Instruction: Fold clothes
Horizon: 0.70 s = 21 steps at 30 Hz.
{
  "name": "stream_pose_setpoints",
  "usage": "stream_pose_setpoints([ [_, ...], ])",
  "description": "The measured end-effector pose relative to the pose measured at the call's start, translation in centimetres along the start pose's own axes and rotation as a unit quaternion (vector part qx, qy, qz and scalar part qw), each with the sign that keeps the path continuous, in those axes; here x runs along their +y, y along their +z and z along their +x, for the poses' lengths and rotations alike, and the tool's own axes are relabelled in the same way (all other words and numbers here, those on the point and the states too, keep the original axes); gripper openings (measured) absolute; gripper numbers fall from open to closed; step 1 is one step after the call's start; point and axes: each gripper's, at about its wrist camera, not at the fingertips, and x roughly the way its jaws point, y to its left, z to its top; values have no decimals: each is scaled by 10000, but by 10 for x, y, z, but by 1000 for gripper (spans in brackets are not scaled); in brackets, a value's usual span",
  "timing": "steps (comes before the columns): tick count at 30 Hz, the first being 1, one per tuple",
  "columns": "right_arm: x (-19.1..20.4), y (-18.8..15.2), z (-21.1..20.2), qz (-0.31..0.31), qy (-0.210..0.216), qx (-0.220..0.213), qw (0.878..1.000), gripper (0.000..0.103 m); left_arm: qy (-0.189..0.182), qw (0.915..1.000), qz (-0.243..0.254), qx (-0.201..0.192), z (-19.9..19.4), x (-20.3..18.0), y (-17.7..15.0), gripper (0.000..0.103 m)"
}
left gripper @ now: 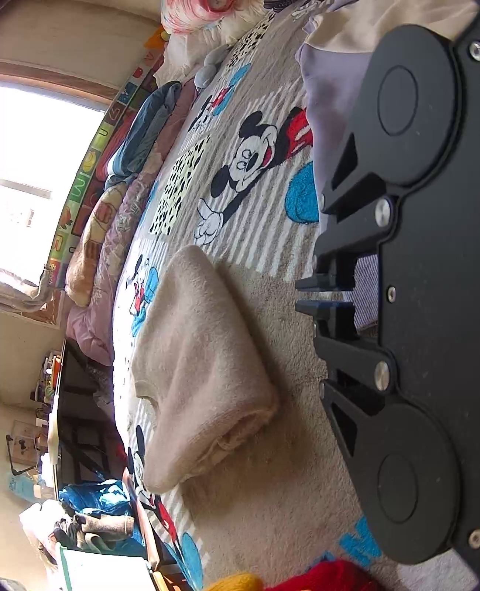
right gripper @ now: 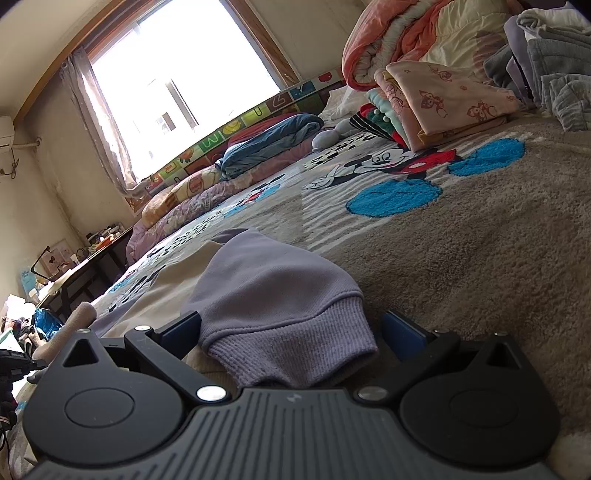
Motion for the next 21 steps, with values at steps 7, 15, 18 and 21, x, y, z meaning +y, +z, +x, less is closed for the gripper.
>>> stream_pose_setpoints([
  [7, -1, 0, 0, 18, 24, -13, 10000, 103, -540, 9930, 960, 422, 15, -44, -17, 17],
  [15, -3, 1, 0, 45, 62, -25, 10000, 103, -333, 9963, 790, -46, 4, -49, -9, 5],
  [18, -3, 0, 0, 54, 75, -27, 10000, 103, -613, 9887, 1230, 595, 21, -65, -20, 29],
  [21, -3, 1, 0, 63, 86, -28, 9999, 103, 36, 9897, 1298, 603, 31, -69, -24, 34],
])
